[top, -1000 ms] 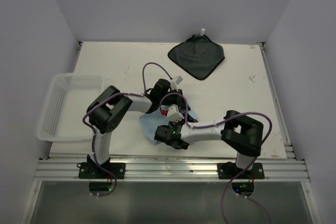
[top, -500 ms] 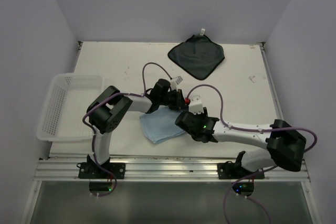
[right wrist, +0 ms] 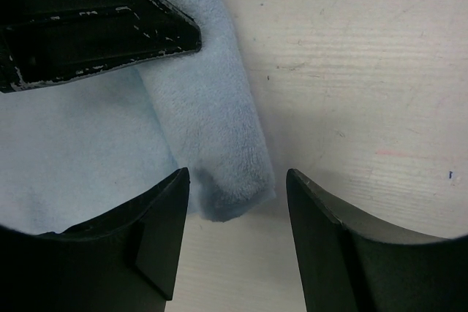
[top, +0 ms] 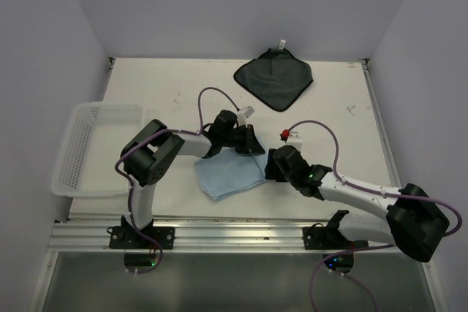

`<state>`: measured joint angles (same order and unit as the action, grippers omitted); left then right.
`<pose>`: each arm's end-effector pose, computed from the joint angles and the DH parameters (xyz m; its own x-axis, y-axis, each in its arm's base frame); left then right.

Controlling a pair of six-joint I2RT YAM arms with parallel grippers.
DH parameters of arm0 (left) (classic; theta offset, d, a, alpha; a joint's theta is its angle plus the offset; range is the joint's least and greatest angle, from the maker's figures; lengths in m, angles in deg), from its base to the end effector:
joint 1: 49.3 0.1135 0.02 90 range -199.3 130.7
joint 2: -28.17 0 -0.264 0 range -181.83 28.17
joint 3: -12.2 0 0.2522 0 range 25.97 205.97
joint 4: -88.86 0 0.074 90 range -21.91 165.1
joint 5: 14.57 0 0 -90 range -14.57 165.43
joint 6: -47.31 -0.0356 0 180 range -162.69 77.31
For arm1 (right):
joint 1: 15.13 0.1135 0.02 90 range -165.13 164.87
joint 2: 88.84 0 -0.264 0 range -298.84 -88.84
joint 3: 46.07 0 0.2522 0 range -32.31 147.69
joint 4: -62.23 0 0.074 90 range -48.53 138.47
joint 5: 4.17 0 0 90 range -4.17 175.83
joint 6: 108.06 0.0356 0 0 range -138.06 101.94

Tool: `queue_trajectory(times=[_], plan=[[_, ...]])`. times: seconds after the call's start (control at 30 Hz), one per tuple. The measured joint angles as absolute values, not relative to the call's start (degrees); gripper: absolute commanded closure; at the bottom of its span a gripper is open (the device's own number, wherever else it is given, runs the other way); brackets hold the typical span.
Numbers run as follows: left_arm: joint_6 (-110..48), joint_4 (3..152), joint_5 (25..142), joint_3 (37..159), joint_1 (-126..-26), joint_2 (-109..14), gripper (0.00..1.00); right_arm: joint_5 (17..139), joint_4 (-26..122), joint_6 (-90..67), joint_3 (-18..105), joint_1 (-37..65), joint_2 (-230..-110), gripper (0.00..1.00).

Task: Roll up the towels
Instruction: Roll the towel

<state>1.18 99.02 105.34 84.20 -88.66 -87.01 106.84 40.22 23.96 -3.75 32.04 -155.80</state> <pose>0.3012 -0.2700 0.1227 -0.9087 -0.0316 -0.4162 0.3374 0.5315 -0.7770 0.1586 0.1523 0.1733 -0.7135 0.1494 -0.6845 -0.0534 0.9625 0.2658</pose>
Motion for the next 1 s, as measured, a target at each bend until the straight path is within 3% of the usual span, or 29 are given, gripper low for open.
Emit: queue_trajectory(times=[0.4,0.8,1.0], plan=[[1.12,98.38,105.40,84.23,-88.31,-86.77,0.83,103.85,44.22,24.40,-4.74,30.30,-160.36,0.45],[1.12,98.19,105.69,84.23,-87.96,-86.74,0.83,103.26,48.20,24.90,-5.63,30.12,-161.85,0.93],[1.10,98.06,105.73,84.23,-87.91,-86.57,0.77,103.74,48.24,24.10,-5.63,30.19,-161.85,1.00]])
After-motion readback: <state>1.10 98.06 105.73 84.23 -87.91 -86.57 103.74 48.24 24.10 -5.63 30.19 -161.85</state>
